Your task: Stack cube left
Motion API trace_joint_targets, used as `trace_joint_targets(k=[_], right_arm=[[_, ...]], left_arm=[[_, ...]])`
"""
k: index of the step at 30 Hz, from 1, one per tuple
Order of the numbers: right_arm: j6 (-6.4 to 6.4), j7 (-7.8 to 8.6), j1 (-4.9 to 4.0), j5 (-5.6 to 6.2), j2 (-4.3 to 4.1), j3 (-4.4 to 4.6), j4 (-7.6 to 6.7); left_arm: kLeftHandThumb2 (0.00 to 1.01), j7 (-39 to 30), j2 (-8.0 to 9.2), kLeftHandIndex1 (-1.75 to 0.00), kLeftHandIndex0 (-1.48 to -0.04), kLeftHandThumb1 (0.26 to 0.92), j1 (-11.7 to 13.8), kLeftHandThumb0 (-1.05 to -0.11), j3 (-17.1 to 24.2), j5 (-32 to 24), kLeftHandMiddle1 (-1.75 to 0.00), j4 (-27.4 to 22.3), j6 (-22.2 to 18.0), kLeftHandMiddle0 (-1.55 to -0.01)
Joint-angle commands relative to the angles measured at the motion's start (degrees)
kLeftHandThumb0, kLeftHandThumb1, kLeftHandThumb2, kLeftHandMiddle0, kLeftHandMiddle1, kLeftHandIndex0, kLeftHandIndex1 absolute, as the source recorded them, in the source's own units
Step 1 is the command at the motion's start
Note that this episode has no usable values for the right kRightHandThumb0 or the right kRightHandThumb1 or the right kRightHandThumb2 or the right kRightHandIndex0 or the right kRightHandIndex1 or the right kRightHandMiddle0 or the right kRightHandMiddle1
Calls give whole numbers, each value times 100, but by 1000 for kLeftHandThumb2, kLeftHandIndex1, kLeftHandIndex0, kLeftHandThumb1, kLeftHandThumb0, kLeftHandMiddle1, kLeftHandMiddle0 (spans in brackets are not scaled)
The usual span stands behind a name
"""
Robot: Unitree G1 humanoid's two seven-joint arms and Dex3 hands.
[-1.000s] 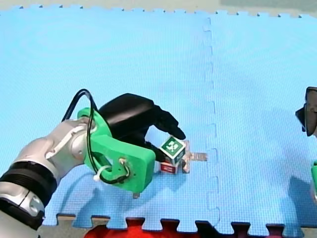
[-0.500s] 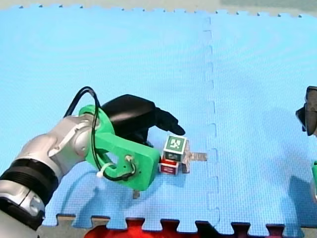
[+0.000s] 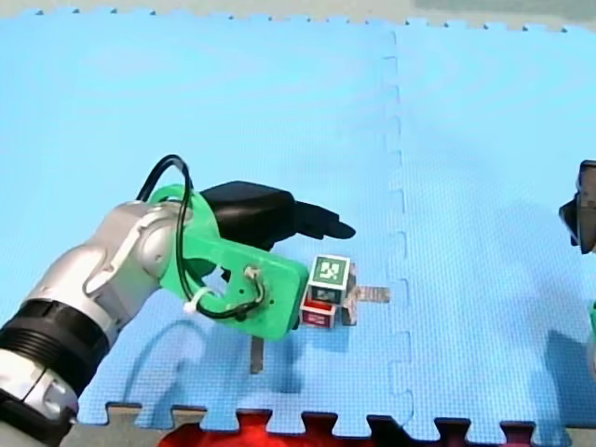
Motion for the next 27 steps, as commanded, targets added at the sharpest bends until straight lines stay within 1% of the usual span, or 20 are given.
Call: trace_joint_targets(k=[1, 8, 11, 14, 17, 19, 22, 24, 27], right_arm=[[16, -3, -13, 20, -20, -17, -13], [19, -7, -15, 11, -22, -16, 2], [12, -7, -15, 11, -18, -12, 14], [4, -23, -31, -5, -17, -7, 53], [-16, -53, -51, -26, -21, -1, 105], [-43, -85, -57, -46, -22, 3, 142], [-85, -126, -65, -65, -25, 7, 199], [-109, -136, -69, -66, -30, 7, 232], [-132, -135, -76, -56, -42, 6, 271]], left_arm=[[8, -97, 35, 0, -314, 746, 31, -1046, 18, -28, -1746, -160, 126, -684], [7, -220, 35, 0, -300, 754, 86, -1048, -2, 3, -1746, -389, 428, -722], [6, -276, 66, 0, -290, 756, 122, -1048, 2, 6, -1746, -504, 547, -736], [10, -523, 203, 0, -267, 768, 187, -1048, 27, -14, -1746, -752, 767, -752], [17, -582, 438, 0, -255, 789, 239, -1048, 130, 56, -1746, -961, 1029, -766], [18, -376, 564, 0, -252, 794, 231, -1048, 188, 152, -1746, -865, 1058, -771], [19, 305, 673, 0, -249, 802, 215, -1048, 148, 393, -1746, -375, 729, -774], [19, 650, 692, -1, -250, 808, 202, -1048, 130, 482, -1746, -86, 542, -780], [20, 909, 706, -13, -275, 819, 173, -1048, 178, 458, -1746, 241, 344, -790]])
